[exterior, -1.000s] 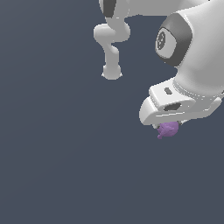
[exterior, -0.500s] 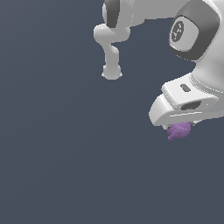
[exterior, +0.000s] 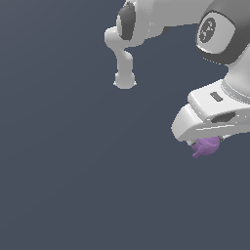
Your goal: Pick up the object and move it to a goal position.
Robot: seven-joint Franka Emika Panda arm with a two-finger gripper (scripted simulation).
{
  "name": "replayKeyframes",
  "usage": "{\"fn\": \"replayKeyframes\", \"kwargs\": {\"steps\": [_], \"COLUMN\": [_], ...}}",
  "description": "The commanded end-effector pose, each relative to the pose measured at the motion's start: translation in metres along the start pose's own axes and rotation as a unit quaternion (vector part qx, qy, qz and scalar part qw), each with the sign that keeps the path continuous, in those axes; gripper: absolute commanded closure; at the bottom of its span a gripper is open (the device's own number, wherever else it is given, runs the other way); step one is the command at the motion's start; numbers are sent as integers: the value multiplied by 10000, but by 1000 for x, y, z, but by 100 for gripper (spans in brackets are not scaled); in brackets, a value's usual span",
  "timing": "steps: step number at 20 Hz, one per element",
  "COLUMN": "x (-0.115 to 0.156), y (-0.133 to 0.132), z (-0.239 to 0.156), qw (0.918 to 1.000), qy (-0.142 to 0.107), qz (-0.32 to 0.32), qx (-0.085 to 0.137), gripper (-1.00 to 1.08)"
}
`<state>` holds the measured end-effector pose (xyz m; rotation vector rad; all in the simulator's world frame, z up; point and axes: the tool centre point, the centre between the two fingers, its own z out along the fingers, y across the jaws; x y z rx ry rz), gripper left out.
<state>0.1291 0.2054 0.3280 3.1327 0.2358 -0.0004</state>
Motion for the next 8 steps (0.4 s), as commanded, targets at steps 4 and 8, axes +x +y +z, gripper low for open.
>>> {"fn": "replayKeyframes", "kwargs": {"steps": [4, 8], "x": [2, 2], "y": [-1, -1], "z": [-2, -2], "qw": [10000, 10000], "qy": [2, 2], "qz": [1, 1], "qx": [0, 0], "gripper": [108, 108]}}
